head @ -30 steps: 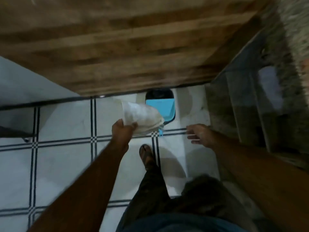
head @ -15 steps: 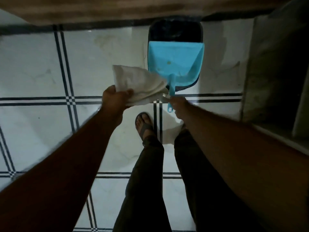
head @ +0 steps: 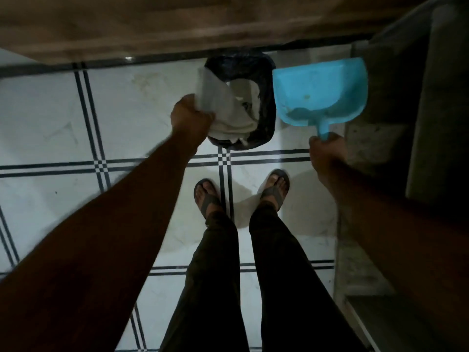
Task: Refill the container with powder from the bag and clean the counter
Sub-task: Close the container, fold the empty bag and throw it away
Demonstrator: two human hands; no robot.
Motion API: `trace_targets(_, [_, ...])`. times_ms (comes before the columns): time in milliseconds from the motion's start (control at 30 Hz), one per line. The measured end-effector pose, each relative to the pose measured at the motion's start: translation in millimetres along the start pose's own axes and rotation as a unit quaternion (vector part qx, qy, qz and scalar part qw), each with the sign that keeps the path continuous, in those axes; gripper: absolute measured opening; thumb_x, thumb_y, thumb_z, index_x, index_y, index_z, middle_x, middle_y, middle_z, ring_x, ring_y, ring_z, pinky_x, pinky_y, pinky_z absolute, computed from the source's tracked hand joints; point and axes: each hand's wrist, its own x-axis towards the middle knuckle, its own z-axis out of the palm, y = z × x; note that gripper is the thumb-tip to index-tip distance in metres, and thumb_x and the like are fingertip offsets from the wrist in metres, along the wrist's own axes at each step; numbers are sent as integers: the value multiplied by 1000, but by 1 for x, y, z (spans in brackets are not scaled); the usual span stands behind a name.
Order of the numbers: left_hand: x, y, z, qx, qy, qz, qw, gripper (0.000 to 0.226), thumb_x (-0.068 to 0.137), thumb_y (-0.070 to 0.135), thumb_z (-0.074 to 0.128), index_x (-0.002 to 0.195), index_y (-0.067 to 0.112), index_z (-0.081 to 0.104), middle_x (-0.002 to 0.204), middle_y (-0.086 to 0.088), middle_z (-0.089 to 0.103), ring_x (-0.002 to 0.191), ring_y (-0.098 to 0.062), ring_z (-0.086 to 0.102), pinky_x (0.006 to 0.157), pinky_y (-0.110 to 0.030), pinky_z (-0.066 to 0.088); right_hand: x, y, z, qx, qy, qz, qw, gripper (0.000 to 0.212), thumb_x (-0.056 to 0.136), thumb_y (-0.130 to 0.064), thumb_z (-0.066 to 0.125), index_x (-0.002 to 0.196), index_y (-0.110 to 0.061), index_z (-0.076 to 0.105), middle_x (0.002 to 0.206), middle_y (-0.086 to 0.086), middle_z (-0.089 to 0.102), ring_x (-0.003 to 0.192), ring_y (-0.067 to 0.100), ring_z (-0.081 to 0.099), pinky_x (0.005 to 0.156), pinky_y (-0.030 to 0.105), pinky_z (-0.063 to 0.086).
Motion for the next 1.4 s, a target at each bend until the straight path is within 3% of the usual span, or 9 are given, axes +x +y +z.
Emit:
trace_targets(100, [38, 21, 45, 187, -49, 73, 978, 55, 90, 18, 79, 141, 14, 59, 126, -7, 68, 113, -26, 65, 87, -35, 55, 46, 42, 9, -12, 18, 25, 999, 32, 86, -51, 59, 96, -22, 68, 92, -1, 71, 86, 26, 70, 83, 44, 62])
trace_targets(233, [109, 17, 107, 328, -106, 102, 933, 60, 87, 13, 83, 143, 11, 60, 141, -17, 66, 129, -37, 64, 102, -43, 55, 50, 40, 36, 26, 13, 33, 999, 25, 99, -30, 64, 113, -12, 73, 108, 14, 71, 98, 32, 66, 99, 51, 58])
trace_targets(467, [208, -33, 186, 358, -112, 56, 925, 63, 87, 24, 86, 142, 3, 64, 144, -21, 65, 130, -40, 65, 103, -46, 59, 112, 76, 107, 53, 54, 52, 996, 33, 98, -31, 68, 118, -6, 75, 115, 22, 76, 111, 43, 69, 90, 40, 52])
trace_targets(633, [221, -38, 200, 287, -46, 58, 955, 95, 92, 65, 72, 163, 9, 41, 159, -15, 55, 144, -38, 54, 114, -41, 48, 112, 95, 113, 45, 56, 58, 996, 30, 97, -33, 69, 111, -7, 76, 108, 20, 77, 105, 42, 70, 82, 35, 48])
trace_targets(733, [199, -30, 181, 289, -31, 67, 954, 104, 93, 75, 62, 167, 10, 31, 164, -18, 44, 149, -44, 46, 121, -45, 42, 90, 94, 94, 49, 59, 70, 995, 29, 97, -30, 69, 113, -7, 76, 109, 20, 76, 106, 42, 70, 82, 35, 48])
trace_targets(800, [174, -25, 160, 296, -42, 73, 951, 98, 97, 66, 64, 168, 10, 29, 168, -20, 38, 151, -46, 41, 125, -47, 37, 69, 87, 76, 55, 63, 69, 994, 30, 97, -31, 68, 113, -7, 76, 110, 21, 76, 107, 44, 70, 85, 38, 50])
trace_targets(1067, [3, 18, 45, 286, -136, 83, 945, 47, 102, 35, 68, 142, 10, 63, 144, -16, 67, 132, -38, 63, 108, -37, 49, -53, 37, -17, 130, 72, 39, 988, 34, 97, -35, 74, 113, -4, 73, 105, 19, 74, 101, 40, 71, 89, 46, 57])
trace_targets(1300, [-134, 116, -41, 139, -152, 108, 972, 25, 103, 24, 70, 127, 18, 73, 120, 2, 73, 113, -17, 68, 99, -28, 53, -195, -4, -110, 202, 76, -17, 976, 30, 101, -38, 73, 93, -11, 62, 76, 3, 56, 66, 18, 52, 52, 22, 38])
trace_targets(1400, [-192, 176, -70, 96, -176, 164, 966, 20, 101, 24, 69, 121, 22, 73, 114, 5, 74, 107, -16, 69, 89, -24, 49, -257, -17, -151, 279, 99, -26, 955, 35, 98, -42, 75, 80, -17, 59, 68, 2, 53, 63, 19, 54, 61, 36, 45])
